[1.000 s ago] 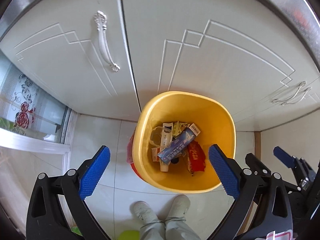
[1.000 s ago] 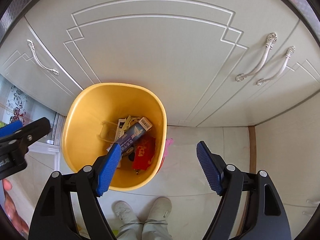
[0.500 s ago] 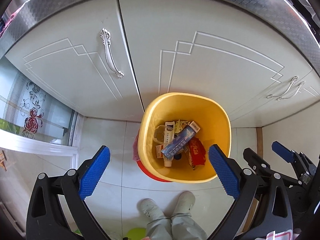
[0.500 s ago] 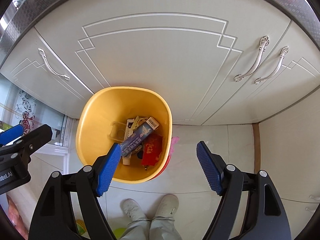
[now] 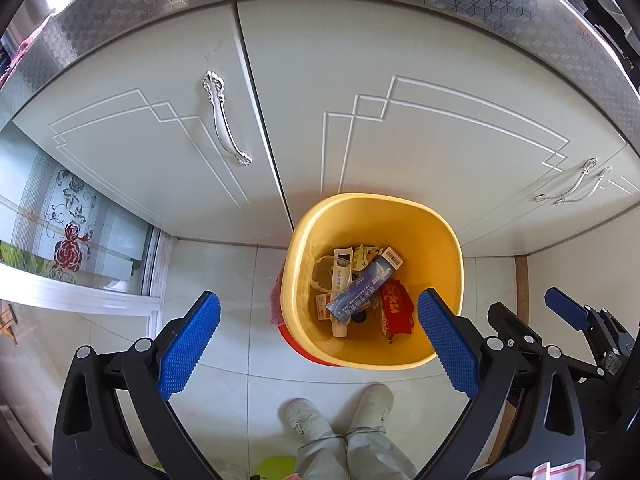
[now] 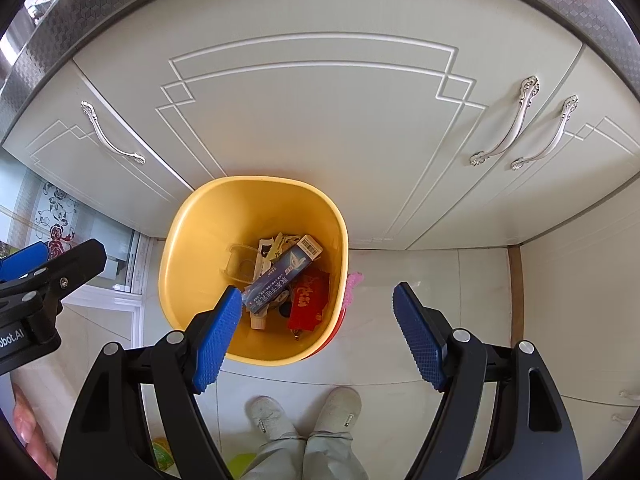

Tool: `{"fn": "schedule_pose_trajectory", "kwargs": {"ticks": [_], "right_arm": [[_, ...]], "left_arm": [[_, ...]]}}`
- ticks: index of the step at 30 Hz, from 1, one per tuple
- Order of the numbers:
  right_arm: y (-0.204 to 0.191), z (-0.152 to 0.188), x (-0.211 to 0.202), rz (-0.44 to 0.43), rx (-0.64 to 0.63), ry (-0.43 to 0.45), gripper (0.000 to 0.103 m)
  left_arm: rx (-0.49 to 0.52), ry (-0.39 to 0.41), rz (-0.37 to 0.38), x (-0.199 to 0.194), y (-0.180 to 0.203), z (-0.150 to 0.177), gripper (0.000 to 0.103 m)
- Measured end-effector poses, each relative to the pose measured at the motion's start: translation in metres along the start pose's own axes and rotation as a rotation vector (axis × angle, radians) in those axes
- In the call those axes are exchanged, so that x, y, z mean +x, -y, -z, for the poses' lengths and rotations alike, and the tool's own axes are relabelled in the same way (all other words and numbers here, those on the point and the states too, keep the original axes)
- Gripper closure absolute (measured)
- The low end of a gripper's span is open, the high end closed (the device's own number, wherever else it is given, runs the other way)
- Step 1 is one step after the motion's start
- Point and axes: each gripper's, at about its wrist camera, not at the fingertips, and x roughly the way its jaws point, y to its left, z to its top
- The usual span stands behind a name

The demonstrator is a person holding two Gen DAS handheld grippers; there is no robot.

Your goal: Collect trash

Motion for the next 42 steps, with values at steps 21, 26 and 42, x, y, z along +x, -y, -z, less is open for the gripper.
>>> {"fn": "schedule_pose_trajectory", "kwargs": {"ticks": [21,26,42], "right_arm": [[0.0,-0.0022,0.0012,-0.005,0.006,-0.003,0.025],[-0.001,-0.002,0.0009,-0.007,0.003,-0.003,0.025],[-0.0027,-0.0015,0.0022,-0.009,0.005,-0.004,0.025]], "left_arm": [[0.01,-0.005,-0.001,0.0002,-0.0013,-0.0022,0.005],[0.009,-0.004,0.0,-0.0001,-0.0016,-0.0023,0.005],[0.008,-0.004,0.001,-0.0013,-0.005,-0.0018,0.005]]}}
